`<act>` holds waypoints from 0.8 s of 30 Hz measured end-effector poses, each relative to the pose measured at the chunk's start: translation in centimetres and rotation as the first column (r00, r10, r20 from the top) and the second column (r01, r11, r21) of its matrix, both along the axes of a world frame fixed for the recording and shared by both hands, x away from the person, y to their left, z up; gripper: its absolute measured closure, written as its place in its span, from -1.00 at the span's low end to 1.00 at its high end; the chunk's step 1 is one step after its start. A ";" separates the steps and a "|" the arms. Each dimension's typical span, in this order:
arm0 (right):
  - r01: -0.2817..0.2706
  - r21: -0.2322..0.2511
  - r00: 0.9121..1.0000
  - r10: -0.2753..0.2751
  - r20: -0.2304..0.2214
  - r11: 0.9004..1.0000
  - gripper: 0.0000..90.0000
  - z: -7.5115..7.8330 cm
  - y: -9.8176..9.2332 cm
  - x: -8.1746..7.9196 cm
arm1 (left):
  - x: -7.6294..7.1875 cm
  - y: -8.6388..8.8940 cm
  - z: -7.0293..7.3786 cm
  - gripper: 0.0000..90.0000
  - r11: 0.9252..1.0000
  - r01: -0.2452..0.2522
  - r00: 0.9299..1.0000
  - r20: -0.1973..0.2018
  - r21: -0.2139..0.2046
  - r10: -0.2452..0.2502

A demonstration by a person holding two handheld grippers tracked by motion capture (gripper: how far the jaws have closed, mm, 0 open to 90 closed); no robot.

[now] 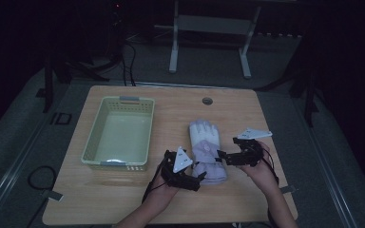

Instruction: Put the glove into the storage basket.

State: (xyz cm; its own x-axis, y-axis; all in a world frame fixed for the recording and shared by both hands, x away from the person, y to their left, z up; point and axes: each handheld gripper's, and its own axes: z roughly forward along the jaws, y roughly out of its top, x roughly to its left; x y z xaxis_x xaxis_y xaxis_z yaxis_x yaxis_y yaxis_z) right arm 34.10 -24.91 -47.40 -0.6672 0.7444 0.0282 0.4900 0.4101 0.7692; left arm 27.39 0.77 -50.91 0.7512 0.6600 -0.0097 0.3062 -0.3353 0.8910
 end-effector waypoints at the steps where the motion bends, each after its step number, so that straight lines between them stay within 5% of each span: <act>1: 0.000 0.000 1.000 0.000 0.000 1.000 -0.68 0.0 0.0 0.0 | 0.3 -0.4 0.1 -0.97 1.000 0.023 1.000 -0.022 0.021 -0.022; 2: 0.020 -0.015 1.000 -0.020 0.024 1.000 -0.44 0.0 0.1 0.2 | 0.8 -1.0 0.2 -0.97 0.998 0.046 0.998 -0.050 0.044 -0.044; 6: 0.038 -0.027 0.996 -0.036 0.077 0.999 -0.19 -0.3 0.4 0.6 | 1.6 -1.7 0.1 -0.97 0.999 0.038 0.995 -0.099 0.034 -0.034; 13: 0.049 0.010 0.997 -0.049 0.061 0.999 -0.03 -1.6 0.6 1.4 | 2.1 -1.5 -0.7 -0.69 0.999 -0.033 0.990 -0.137 0.043 0.038; 15: 0.061 0.031 0.997 -0.063 0.043 0.998 -0.02 -2.0 0.6 1.7 | 2.2 -1.4 -1.0 -0.68 0.998 -0.045 0.983 -0.176 0.040 0.051; 21: 0.067 0.026 0.995 -0.064 -0.076 0.997 0.07 -4.0 0.9 1.9 | 1.9 -1.6 -2.8 -0.64 0.990 -0.087 0.965 -0.236 0.113 0.112; 22: 0.052 0.068 0.985 -0.040 -0.165 0.996 0.02 -4.7 0.8 2.2 | 2.0 -1.5 -3.4 -0.63 0.991 -0.086 0.956 -0.270 0.104 0.111; 23: 0.052 0.068 0.985 -0.040 -0.165 0.996 0.02 -4.7 0.8 2.2 | 2.0 -1.5 -3.4 -0.61 0.991 -0.086 0.956 -0.270 0.104 0.111; 24: 0.069 0.092 0.966 -0.044 -0.254 0.993 0.00 -5.5 0.7 2.6 | 2.3 -1.3 -3.8 -0.55 0.994 -0.072 0.944 -0.315 0.080 0.094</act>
State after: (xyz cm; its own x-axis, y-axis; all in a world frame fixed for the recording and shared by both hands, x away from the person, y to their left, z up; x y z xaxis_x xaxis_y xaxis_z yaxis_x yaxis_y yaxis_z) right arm 36.70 -24.18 -52.95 -0.5862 0.7655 0.2655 0.6930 0.3040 0.6537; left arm 29.70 -0.57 -54.71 0.6588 0.7273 -0.1927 0.5990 -0.3520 0.7192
